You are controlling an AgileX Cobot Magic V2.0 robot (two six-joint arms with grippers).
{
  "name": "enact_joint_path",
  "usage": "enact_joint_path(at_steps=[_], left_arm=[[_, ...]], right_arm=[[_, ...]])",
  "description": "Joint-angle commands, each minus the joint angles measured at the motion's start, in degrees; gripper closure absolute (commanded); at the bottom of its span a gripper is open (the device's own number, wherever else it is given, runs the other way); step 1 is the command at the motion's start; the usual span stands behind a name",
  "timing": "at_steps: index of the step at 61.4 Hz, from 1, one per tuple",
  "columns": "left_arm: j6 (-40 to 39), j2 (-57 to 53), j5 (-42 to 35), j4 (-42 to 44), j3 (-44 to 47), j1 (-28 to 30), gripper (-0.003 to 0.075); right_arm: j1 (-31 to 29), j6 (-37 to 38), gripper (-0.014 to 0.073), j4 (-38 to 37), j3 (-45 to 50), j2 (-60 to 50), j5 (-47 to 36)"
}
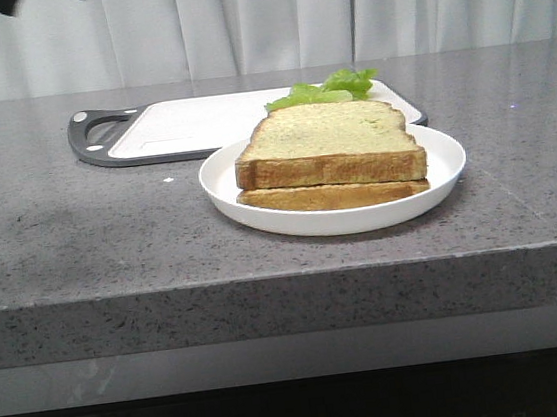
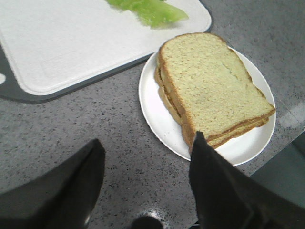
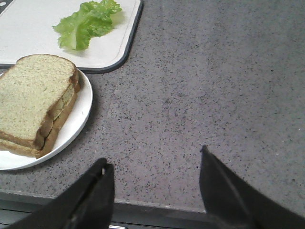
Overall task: Left arm grabs bread, right arm adds lettuce
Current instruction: 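Lower the left gripper onto the top bread slice and grasp it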
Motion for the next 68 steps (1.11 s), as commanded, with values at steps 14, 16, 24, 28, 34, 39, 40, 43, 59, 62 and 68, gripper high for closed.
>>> enact_joint_path(at_steps=[14,16,24,28,34,39,40,43,59,62,68], left_arm=[[-16.63,14.66,3.75,11.41,-16.06,-11.14,0.0323],[-16.63,16.42,4.74,9.74,-17.47,-11.14,0.0323],[-16.63,22.01,9.26,6.15,-23.07,-10.77,0.0323],[-16.63,24.18,10.11,5.65,-25.03,-10.77,0.0323],[-16.63,26.74,10.85,5.31,-26.88,-10.61,0.0323],[-16.63,28.44,11.13,3.33,-27.34,-10.08,0.0323],[-16.63,28.66,11.13,3.02,-27.34,-9.93,0.0323],[-16.63,29.23,11.13,3.01,-27.36,-9.49,0.0323],[-16.0,31.14,11.14,-1.99,-27.36,-7.39,0.0323],[-15.66,31.14,11.14,-2.52,-27.36,-7.5,0.0323],[-14.17,31.24,11.14,-4.16,-27.36,-7.5,0.0323]], right_arm=[[-0.27,-0.2,0.0167,-0.21,-1.68,0.54,-3.69],[-0.27,-0.2,0.0167,-0.21,-1.68,0.54,-3.69],[-0.27,-0.2,0.0167,-0.21,-1.68,0.54,-3.69],[-0.27,-0.2,0.0167,-0.21,-1.68,0.54,-3.69],[-0.27,-0.2,0.0167,-0.21,-1.68,0.54,-3.69],[-0.27,-0.2,0.0167,-0.21,-1.68,0.54,-3.69],[-0.27,-0.2,0.0167,-0.21,-1.68,0.54,-3.69],[-0.27,-0.2,0.0167,-0.21,-1.68,0.54,-3.69],[-0.27,-0.2,0.0167,-0.21,-1.68,0.54,-3.57],[-0.27,-0.2,0.0167,-0.21,-1.68,0.54,-3.57],[-0.27,-0.2,0.0167,-0.21,-1.68,0.54,-3.42]])
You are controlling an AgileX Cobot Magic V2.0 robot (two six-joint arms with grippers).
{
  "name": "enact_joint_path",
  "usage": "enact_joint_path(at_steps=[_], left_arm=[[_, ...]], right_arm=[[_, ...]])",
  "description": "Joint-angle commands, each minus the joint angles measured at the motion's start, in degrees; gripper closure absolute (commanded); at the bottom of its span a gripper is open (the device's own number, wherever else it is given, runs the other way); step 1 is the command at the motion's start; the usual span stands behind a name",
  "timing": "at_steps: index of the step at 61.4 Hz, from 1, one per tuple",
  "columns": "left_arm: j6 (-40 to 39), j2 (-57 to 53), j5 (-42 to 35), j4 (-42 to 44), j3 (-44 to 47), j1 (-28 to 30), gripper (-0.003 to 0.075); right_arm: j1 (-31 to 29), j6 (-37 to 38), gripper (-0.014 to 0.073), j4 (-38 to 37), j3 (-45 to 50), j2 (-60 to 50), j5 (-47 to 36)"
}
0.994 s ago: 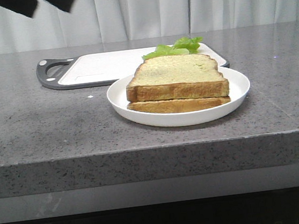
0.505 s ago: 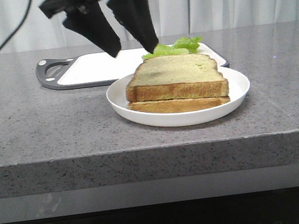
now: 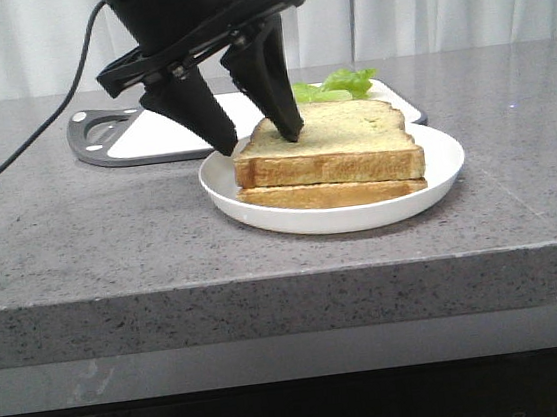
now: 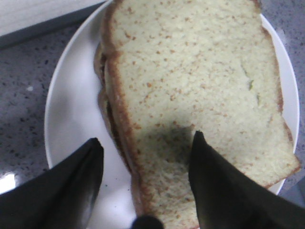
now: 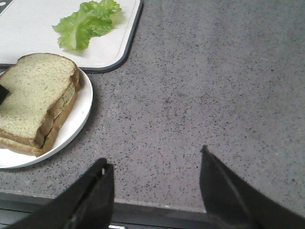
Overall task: Left arm grabs bread, right arm adds lettuce
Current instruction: 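Lower the left gripper onto the top bread slice and grasp it, then lift the top bread slice off the plate with the left gripper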
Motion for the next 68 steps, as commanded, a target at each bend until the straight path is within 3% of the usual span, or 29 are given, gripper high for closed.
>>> enact_joint_path(at_steps=[1,17,43,68], left_arm=[[1.24,-2.62,-1.75,-3.58,-1.84,-0.04,0.0323],[1.24,-1.62,-1.17,-3.97,-1.84,-0.04,0.0414],[1.36,-1.62,-0.83,-3.29,-1.84,-0.04,0.0742],[1.36,-11.3,-0.5,0.03,-2.78,0.08,0.0741]], right_arm=[[-0.27,-0.2,0.0167,-0.21,-1.68,0.54,-3.4],[-0.27,-0.2,0.0167,-0.21,-1.68,0.54,-2.04],[-0.27,-0.2,0.0167,-0.21,-1.68,0.54,-1.53],[-0.27,-0.2,0.0167,1.87,-2.03,1.53,-1.6]])
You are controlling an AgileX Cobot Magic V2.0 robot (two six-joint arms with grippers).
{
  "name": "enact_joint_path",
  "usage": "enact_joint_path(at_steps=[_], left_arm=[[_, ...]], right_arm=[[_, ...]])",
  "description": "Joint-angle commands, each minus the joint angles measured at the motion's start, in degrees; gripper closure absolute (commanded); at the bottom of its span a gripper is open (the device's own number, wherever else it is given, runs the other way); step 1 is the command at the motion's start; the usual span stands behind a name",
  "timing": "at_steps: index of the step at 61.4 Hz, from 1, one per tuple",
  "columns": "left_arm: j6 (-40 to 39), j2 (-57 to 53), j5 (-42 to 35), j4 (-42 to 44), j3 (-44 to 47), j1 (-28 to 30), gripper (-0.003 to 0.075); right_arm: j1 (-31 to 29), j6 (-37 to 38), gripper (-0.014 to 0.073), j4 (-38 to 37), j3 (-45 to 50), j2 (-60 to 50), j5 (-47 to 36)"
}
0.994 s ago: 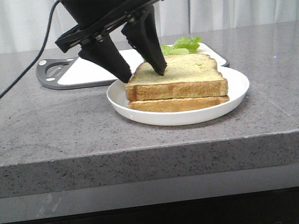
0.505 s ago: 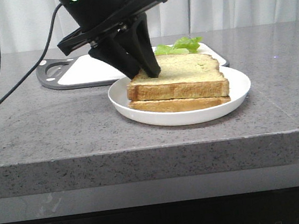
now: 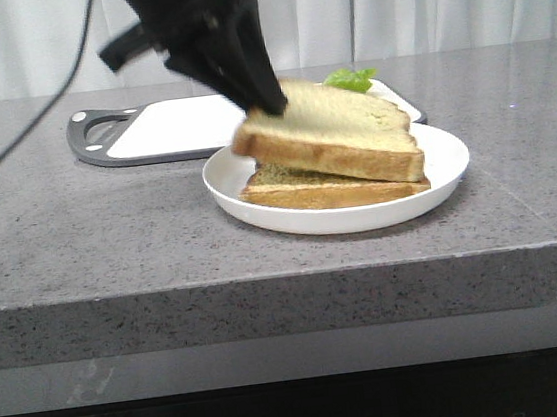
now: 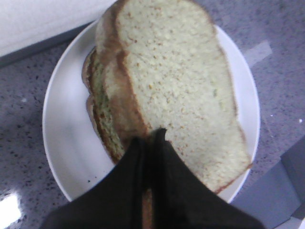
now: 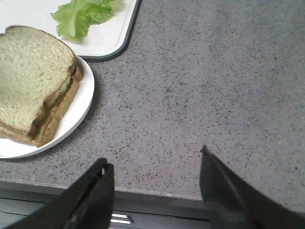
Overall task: Left arm grabs bread, right arm adds lettuce
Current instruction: 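Lift the top bread slice off the plate with the left gripper, then move the right gripper to the lettuce leaf and grasp it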
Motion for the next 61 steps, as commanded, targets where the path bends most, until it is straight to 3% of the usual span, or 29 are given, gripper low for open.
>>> enact_joint_path(at_steps=[1,17,34,47,61], left_arm=[[0.35,-8.03,-1.24,0.38,-1.57,0.08,0.0741],[1.27,-20.26,-1.39,0.64,4.31,4.4,0.0741],[3.14,-34.55,-3.65,-0.13,18.36,12.69,0.0741],[3.14,-44.76,-4.5,-0.13,27.79,14.7,0.0741],[3.14,-49.6,-4.5,-0.13,30.51,14.7,0.0741]], right_arm=[[-0.27,-0.2,0.0167,1.99,-2.28,1.72,-3.75],[-0.27,-0.2,0.0167,3.98,-8.4,11.36,-3.83],[-0.27,-0.61,0.0167,8.22,-18.01,27.37,-6.85],[-0.27,-8.13,0.0167,19.5,-27.28,41.61,-6.8],[-0.27,-13.74,0.0167,29.46,-38.01,54.76,-5.89]])
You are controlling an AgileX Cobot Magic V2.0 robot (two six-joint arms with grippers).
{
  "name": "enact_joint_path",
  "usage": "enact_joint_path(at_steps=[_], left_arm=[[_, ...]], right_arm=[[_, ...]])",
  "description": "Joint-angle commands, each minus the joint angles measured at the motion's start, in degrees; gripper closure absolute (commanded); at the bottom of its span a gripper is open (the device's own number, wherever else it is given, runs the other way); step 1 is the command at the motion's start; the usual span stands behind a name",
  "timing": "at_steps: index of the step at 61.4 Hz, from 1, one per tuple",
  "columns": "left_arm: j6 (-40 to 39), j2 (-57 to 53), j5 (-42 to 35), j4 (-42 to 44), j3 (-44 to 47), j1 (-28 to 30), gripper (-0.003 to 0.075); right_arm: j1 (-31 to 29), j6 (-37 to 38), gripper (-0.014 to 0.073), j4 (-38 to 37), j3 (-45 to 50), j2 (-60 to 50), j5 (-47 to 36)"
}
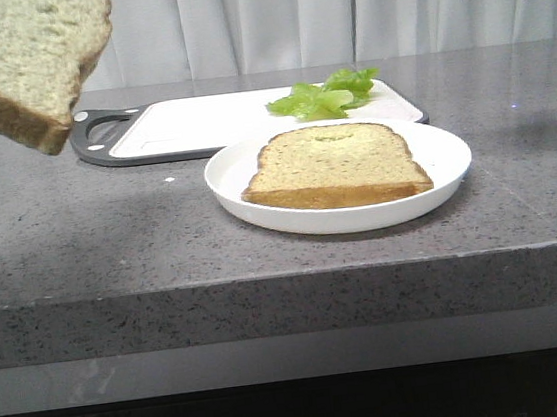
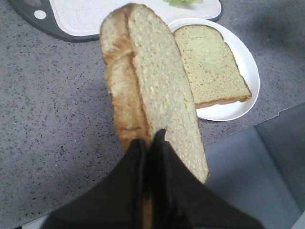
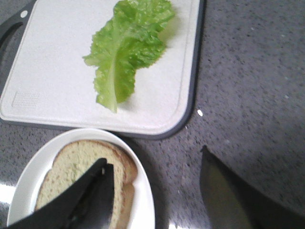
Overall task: Left arm grabs bread, right arm adds lettuce
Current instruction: 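Move the right gripper to the lettuce leaf and grasp it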
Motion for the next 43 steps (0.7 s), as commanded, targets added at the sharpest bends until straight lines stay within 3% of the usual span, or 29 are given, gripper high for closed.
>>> enact_joint_path(at_steps=[1,23,43], left_arm=[[0.19,-1.82,-3.85,-1.84,-1.28,0.13,0.0741],[0.19,-1.74,-3.85,-1.84,-1.28,0.13,0.0741],[0.19,-1.74,-3.85,-1.84,-1.28,0.13,0.0741]], right_arm=[[-0.27,-2.37,0.0167,5.43,-5.98,2.76,-2.62],[-0.27,-3.89,0.0167,8.59,-24.74,21.09,0.68],[-0.27,-4.0,0.0167,11.65,-34.86,32.11,3.3]])
